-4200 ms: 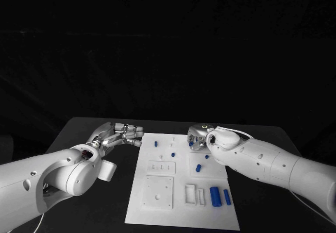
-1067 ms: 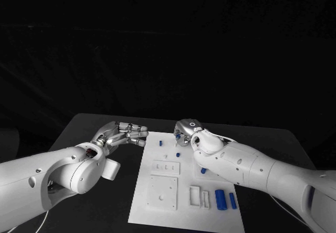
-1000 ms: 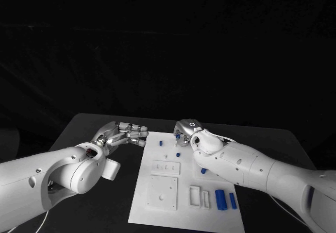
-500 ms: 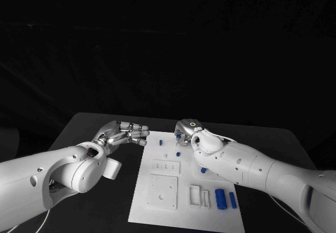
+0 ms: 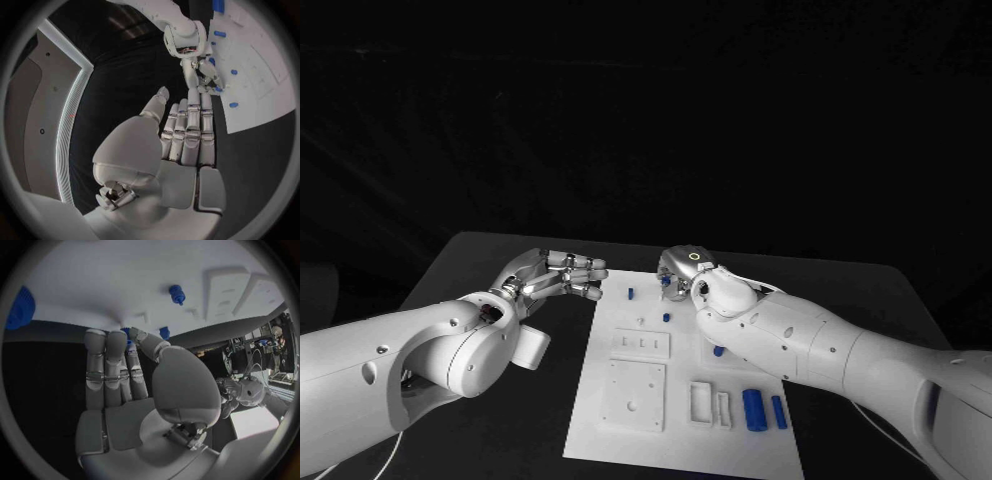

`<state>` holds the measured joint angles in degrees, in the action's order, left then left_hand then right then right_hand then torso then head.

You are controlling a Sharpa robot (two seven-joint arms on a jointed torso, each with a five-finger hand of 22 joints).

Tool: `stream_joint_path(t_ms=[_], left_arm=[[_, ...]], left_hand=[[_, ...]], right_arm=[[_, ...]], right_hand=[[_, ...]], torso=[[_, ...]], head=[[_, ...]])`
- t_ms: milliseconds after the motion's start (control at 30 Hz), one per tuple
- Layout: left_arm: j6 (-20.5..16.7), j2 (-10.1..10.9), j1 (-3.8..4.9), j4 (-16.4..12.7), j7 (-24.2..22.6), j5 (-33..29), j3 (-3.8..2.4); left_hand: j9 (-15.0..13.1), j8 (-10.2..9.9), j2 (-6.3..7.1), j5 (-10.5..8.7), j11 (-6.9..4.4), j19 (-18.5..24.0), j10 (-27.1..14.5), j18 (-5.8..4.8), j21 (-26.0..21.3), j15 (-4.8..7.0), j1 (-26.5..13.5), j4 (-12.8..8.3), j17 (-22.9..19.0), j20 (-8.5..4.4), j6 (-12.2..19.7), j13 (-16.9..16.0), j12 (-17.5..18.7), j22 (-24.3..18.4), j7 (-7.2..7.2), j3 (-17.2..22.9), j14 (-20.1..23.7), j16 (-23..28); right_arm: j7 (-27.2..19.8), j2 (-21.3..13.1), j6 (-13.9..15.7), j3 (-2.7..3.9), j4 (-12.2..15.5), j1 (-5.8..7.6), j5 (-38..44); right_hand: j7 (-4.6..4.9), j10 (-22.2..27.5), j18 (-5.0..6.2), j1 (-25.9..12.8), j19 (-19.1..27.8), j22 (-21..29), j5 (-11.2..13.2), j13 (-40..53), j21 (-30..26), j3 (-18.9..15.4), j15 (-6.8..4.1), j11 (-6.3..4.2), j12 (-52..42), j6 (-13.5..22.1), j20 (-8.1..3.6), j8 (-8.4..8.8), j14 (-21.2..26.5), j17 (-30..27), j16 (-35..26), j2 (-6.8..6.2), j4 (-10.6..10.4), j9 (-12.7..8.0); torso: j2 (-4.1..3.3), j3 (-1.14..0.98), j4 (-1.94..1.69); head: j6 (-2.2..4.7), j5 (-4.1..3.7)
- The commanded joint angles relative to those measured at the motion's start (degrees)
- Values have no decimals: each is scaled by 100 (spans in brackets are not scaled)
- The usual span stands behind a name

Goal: Assemble the parts on the task board

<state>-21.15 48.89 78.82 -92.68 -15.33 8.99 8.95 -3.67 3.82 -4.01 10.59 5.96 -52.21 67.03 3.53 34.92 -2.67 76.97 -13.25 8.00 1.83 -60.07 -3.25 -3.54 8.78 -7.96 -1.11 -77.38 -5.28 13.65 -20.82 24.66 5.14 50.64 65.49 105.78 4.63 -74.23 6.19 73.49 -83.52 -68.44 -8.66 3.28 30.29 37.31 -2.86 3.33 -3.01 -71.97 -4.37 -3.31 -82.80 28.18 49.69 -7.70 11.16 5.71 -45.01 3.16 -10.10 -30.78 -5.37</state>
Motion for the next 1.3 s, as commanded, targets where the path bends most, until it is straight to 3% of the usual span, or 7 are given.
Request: stream_joint_path(t_ms=[33,333,467,633,1000,1300], left_arm=[[79,-13,10,-15,-23,-8,-6],[80,-19,21,-17,-15,-8,-6],[80,-22,26,-16,-12,-8,-6],[81,-22,29,-15,-10,-8,-6],[82,-20,33,-9,-5,-7,-6],[86,-16,34,-4,1,-5,-6]], left_hand=[[-1,-15,-39,-23,3,-5,-29,-37,31,-18,-1,6,5,-8,47,-9,17,-5,7,-30,28,-3],[-1,-15,-39,-23,3,-5,-29,-37,31,-18,-1,6,5,-8,47,-9,17,-5,7,-30,28,-3],[-1,-15,-39,-23,3,-5,-29,-37,31,-18,-1,6,5,-8,47,-9,17,-5,7,-30,28,-3],[-1,-15,-45,-23,4,-3,-34,-36,39,-18,1,-2,4,-8,48,-9,17,-16,6,-42,29,-2],[-2,-15,-51,-23,6,-1,-40,-35,47,-19,3,-11,3,-7,49,-9,17,-28,5,-54,29,-2],[-2,-15,-51,-23,6,-1,-40,-35,47,-19,3,-11,3,-7,49,-9,17,-28,5,-54,29,-2]], right_arm=[[-67,28,-113,-8,-5,-19,45],[-93,22,-130,-12,-50,-21,-3],[-139,27,-173,-14,-77,-20,-98],[-202,29,-233,-16,-92,-20,-197],[-252,24,-244,-18,-83,-20,-275],[-257,-2,-76,-18,-42,-20,-327]], right_hand=[[17,-101,94,7,-110,-19,-34,18,-30,-18,-14,-120,-33,-16,10,-36,5,-1,-21,41,16,-12],[43,8,101,-29,-112,-27,-37,15,-131,-42,2,-91,-31,63,20,-28,10,-9,-38,30,-6,-42],[128,407,152,-111,-118,12,-50,9,-269,-100,112,29,-30,385,117,-27,-5,-20,-39,-72,-94,-164],[180,714,262,-133,-163,154,-82,5,-562,-271,164,116,-29,616,193,-29,-10,-71,-71,-188,-229,-193],[183,743,285,-89,-215,211,-104,3,-701,-342,171,123,-27,636,205,-29,-9,-108,-70,-210,-292,-194],[181,726,283,-111,-232,206,-119,4,-740,-313,162,116,-28,626,195,-26,-6,-123,-65,-220,-311,-196]], torso=[[-3,0,0],[-12,-2,19],[-9,3,15],[-7,6,7],[-11,5,11],[-12,6,13]], head=[[-6,16],[4,33],[6,26],[-2,24],[3,22],[23,27]])
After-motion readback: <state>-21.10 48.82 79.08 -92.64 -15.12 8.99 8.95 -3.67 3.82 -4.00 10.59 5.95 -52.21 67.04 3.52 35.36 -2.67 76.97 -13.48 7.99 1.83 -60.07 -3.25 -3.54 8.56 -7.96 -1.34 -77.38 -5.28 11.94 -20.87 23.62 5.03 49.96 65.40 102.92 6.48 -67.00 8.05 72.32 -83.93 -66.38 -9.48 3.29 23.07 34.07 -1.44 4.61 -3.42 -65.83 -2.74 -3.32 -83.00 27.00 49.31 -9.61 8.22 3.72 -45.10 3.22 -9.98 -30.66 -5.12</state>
